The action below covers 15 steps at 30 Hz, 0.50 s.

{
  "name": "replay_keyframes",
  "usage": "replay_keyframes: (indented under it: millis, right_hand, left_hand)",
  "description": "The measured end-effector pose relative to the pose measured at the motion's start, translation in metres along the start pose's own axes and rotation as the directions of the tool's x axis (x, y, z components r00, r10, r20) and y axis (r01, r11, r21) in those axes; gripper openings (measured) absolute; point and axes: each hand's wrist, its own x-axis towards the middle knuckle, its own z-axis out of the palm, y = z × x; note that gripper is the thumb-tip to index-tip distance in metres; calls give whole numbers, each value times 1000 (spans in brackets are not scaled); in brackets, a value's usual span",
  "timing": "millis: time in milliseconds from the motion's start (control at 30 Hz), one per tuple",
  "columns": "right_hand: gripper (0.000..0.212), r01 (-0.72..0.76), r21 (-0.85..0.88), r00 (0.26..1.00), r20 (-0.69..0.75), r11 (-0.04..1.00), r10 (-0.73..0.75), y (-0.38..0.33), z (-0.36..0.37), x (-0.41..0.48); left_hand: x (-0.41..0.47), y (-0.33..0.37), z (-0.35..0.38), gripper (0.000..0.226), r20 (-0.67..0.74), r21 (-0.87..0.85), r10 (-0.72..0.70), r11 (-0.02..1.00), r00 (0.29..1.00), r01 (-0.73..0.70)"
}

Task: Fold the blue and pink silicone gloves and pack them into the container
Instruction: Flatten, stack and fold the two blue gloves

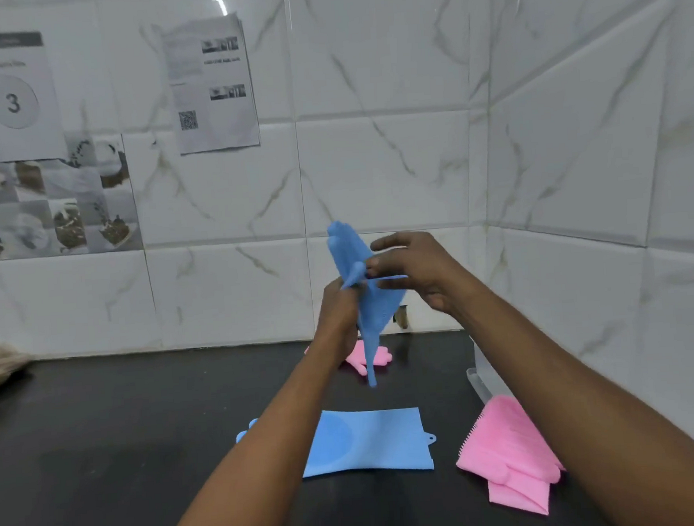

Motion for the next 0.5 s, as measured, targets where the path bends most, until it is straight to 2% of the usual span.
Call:
replay_keyframes:
  millis: [33, 100, 167, 233, 300, 367, 433, 500]
  right_hand:
    - [30, 39, -10, 997, -66, 999, -39, 11, -7, -3]
    - [31, 66, -121, 968, -234, 990, -93, 38, -25, -10]
    - [48, -24, -213, 970, -242, 977, -29, 65, -38, -18]
    - [64, -133, -176, 990, -69, 975, 123, 88, -41, -24]
    - [60, -252, 33, 960, 138, 967, 245, 99, -32, -27]
    - [51, -320, 235, 935, 234, 918, 266, 103, -22, -24]
    - [40, -288, 317, 953, 191, 904, 237, 103, -11, -17]
    - [28, -189, 286, 982, 63, 939, 178, 98, -3, -11]
  left_hand:
    - [0, -2, -4, 20, 45, -164, -50, 985, 998, 57]
    - [0, -7, -18, 31, 143, -476, -92, 867, 985, 150]
    - [-2, -13, -31, 41, 238, -593, -100, 773, 966, 226]
    - [-6, -21, -37, 51, 331, -524, -147, 793, 932, 311]
    - [-12, -27, -37, 51, 405, -389, -204, 844, 891, 370]
    - [-16, -27, -36, 43, 418, -302, -234, 876, 878, 377]
    - [-17, -22, -33, 38, 299, -182, -283, 921, 911, 345]
    - [-17, -19, -32, 39, 67, 39, -289, 957, 955, 287]
